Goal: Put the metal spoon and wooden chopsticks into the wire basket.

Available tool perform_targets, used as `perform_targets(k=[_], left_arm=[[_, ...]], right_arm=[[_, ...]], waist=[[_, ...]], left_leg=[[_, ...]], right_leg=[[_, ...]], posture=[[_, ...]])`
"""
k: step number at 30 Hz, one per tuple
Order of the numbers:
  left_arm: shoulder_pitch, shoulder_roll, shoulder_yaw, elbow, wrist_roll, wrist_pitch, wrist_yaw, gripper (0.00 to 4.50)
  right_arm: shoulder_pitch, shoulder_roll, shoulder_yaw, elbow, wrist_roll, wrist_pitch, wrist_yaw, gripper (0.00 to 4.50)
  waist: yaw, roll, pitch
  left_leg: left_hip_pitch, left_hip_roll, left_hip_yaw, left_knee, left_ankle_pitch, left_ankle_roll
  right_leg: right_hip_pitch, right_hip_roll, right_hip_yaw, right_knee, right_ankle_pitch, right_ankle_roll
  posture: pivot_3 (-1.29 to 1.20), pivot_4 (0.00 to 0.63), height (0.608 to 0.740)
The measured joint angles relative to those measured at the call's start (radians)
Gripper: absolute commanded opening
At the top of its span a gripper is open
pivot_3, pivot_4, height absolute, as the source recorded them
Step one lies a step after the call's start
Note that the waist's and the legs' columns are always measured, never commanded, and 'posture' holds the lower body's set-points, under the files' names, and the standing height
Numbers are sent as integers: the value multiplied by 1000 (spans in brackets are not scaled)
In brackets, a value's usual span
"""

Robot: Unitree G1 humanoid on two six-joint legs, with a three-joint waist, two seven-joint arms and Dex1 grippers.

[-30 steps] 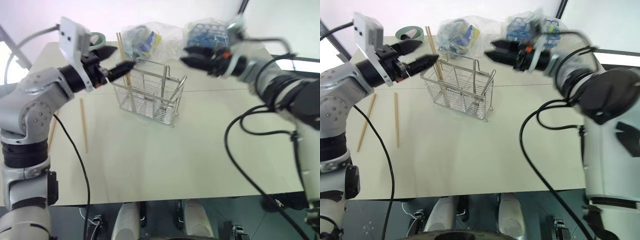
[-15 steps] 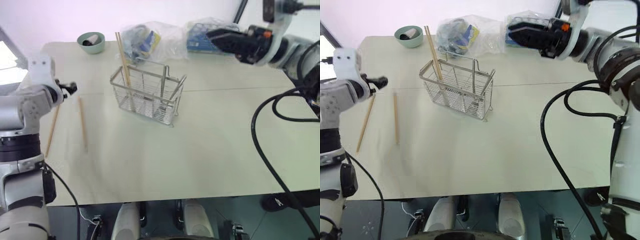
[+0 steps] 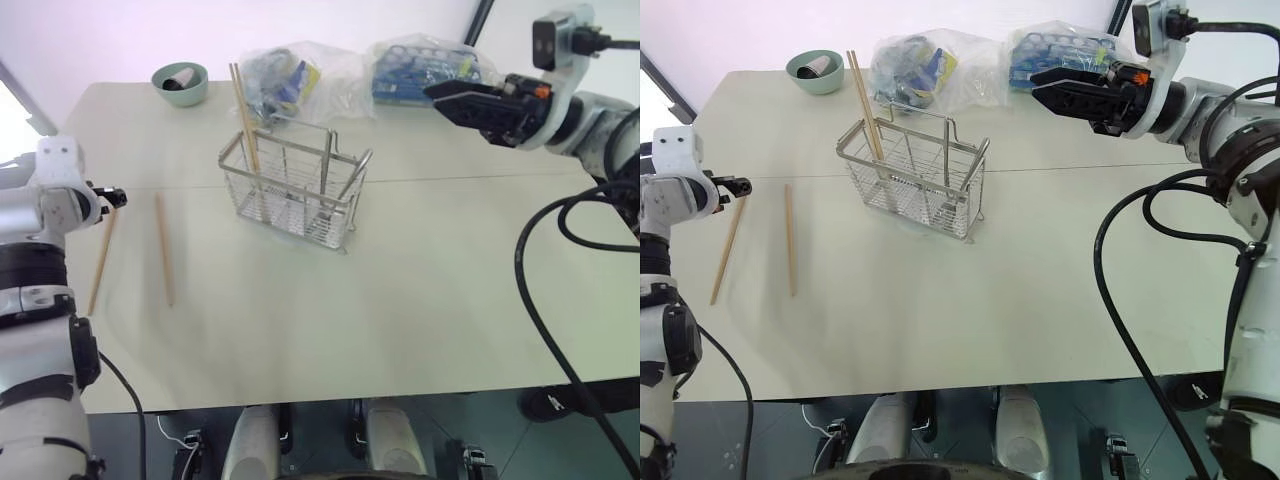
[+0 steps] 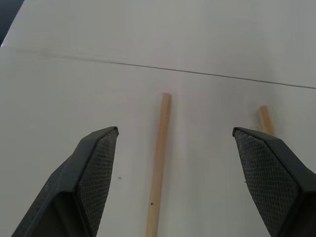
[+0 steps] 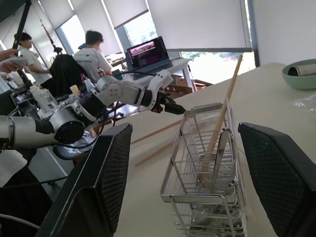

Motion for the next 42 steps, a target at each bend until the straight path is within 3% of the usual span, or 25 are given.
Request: perform_targets(k=[10,14,19,20,24,30,35,42], left_arm=[[-35,15,0,236,58,-89,-62,3916],[-46,13,1,284,65,-113,-85,2787],[-65,5,5,321,65,-134,-90,202],[-66,4,7,323,66,-136,-89,51],[-66,-3,19,335,67,-183,-52,51],[-113,-40,138,299,23,-401,39,51],[-213,-136,258,65,-134,-494,1,51],[-295,-305,241,-306,-373,-385,-142,51]], right_arm=[[29,-24,-2,0,-7,0,0,3498],[29,-31,-2,0,-6,-1,0,3540],[29,-31,-2,0,-6,-4,0,3540],[29,-31,-2,0,-6,-4,0,3540],[29,-35,0,0,-6,-5,0,3540],[38,-40,2,0,-8,-15,0,3540],[46,-42,2,0,-42,-17,0,3540],[46,-42,0,0,-99,-14,0,3540]], waist=[[2,-1,1],[1,-1,1],[0,-1,1],[0,-1,1],[0,-1,1],[6,-6,3],[7,-8,3],[2,-7,3]], left_leg=[[0,-1,0,0,0,0],[0,-1,0,0,0,0],[0,-1,0,0,0,0],[0,-1,0,0,0,0],[0,0,0,0,0,0],[-1,-1,0,0,-1,-2],[-1,-3,1,0,-2,-1],[0,-3,2,0,0,2]], right_leg=[[0,-1,0,0,0,0],[0,-1,0,0,0,0],[0,-1,0,1,0,0],[0,-1,0,1,0,0],[0,-1,0,1,0,0],[0,-3,-1,1,0,0],[0,-6,-2,0,1,1],[1,-5,-1,0,1,2]], posture=[[0,150,707],[0,150,707],[0,150,707],[0,150,707],[0,150,707],[0,150,707],[0,150,707],[0,150,707]])
